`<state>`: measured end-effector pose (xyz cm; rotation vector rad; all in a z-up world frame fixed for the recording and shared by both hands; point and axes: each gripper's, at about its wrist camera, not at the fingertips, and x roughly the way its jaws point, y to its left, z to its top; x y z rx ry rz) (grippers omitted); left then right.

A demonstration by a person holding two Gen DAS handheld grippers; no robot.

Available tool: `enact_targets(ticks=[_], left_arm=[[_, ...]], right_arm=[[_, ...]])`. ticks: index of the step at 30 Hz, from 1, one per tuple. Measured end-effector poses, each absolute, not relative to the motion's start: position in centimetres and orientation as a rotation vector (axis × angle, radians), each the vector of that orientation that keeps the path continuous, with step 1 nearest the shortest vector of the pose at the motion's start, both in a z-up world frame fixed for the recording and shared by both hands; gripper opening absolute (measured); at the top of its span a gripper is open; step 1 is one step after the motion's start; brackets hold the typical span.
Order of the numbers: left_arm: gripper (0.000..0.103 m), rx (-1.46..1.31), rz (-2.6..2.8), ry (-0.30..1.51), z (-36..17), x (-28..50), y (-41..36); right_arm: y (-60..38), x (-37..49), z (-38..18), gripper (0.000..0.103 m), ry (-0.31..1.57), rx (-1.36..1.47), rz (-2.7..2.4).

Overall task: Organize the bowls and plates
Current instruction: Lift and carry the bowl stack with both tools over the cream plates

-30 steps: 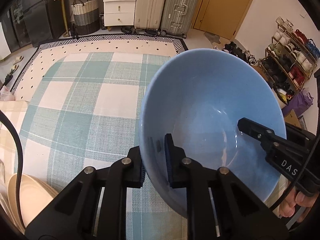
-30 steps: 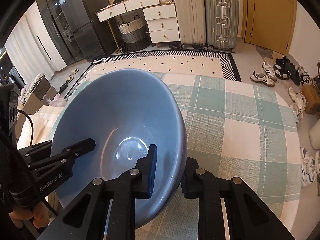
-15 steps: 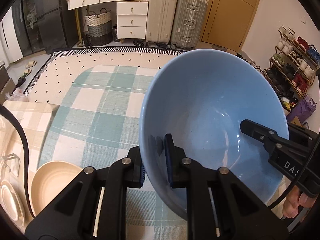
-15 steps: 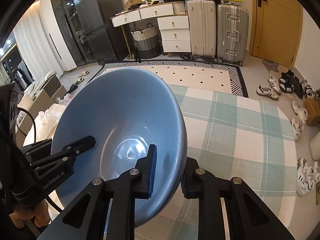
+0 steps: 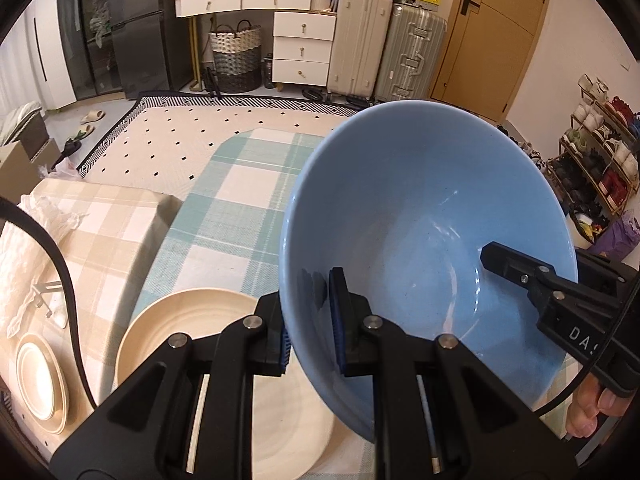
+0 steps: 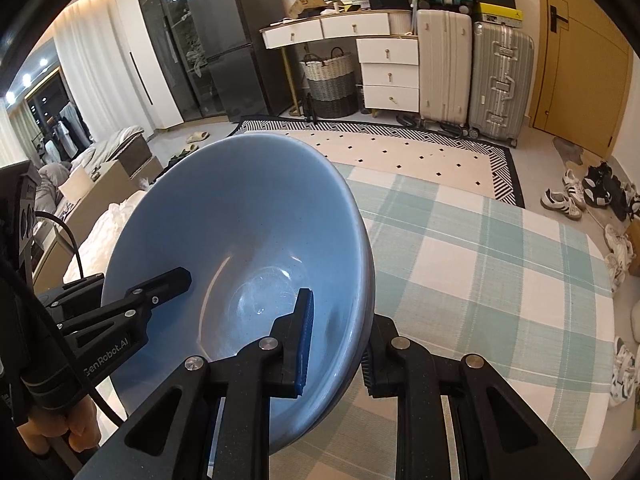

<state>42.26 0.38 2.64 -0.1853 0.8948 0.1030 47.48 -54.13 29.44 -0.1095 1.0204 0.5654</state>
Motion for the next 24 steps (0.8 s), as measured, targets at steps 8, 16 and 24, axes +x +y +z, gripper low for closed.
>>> enact_targets(ticks=[8, 16, 24], left_arm=[[0.013, -0.210, 0.152, 0.884, 3.0, 38.6, 4.7], [0.013, -0.241, 0.204, 0.884, 3.1, 34.4, 9.6], [0.013, -0.270, 0.240, 0.885, 2.1, 31.2, 13.9]], right_arm=[[-50.3, 45.4, 29.6, 0.020, 1.023, -0.132, 0.620], [-46.2, 43.2, 29.7, 0.020, 1.030, -0.154, 0.675], [-42.6, 40.9, 29.1, 0.020, 1.039, -0.183, 0.719]])
